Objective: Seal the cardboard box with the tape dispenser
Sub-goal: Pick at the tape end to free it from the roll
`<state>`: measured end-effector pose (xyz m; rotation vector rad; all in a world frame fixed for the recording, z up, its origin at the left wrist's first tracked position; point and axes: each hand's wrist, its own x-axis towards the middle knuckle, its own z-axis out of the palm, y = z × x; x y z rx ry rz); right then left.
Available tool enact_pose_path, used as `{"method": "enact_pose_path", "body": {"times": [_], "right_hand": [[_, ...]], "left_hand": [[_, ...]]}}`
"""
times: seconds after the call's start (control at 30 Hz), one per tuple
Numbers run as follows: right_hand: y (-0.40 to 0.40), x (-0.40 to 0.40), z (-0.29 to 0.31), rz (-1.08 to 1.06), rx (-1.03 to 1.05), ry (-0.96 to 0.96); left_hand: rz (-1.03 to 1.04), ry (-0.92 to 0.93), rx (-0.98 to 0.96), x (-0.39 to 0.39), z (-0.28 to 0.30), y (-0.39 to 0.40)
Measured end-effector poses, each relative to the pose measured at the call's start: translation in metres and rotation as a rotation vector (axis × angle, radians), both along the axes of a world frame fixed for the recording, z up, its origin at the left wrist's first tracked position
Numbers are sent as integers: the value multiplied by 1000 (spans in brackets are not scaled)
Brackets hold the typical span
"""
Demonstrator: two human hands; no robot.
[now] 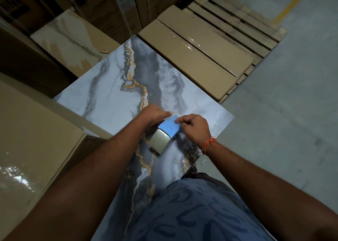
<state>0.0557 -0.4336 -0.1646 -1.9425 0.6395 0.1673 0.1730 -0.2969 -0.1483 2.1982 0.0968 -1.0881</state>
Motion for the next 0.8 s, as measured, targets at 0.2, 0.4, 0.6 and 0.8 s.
{"method": "enact_pose_path", "body": {"times": [0.2, 0.4, 0.6, 0.8], "right_hand": [[1, -5, 8, 44, -34, -23], [1, -9, 7, 82, -58, -42], [-3, -11, 5, 147, -51, -69], [-11, -14, 9, 195, -22, -80]], "left_hand": [[39, 168, 99, -12, 12, -9], [37, 73, 94, -12, 13, -17], [-29, -80, 175, -13, 14, -15], [-110, -229, 305, -27, 31, -24]]}}
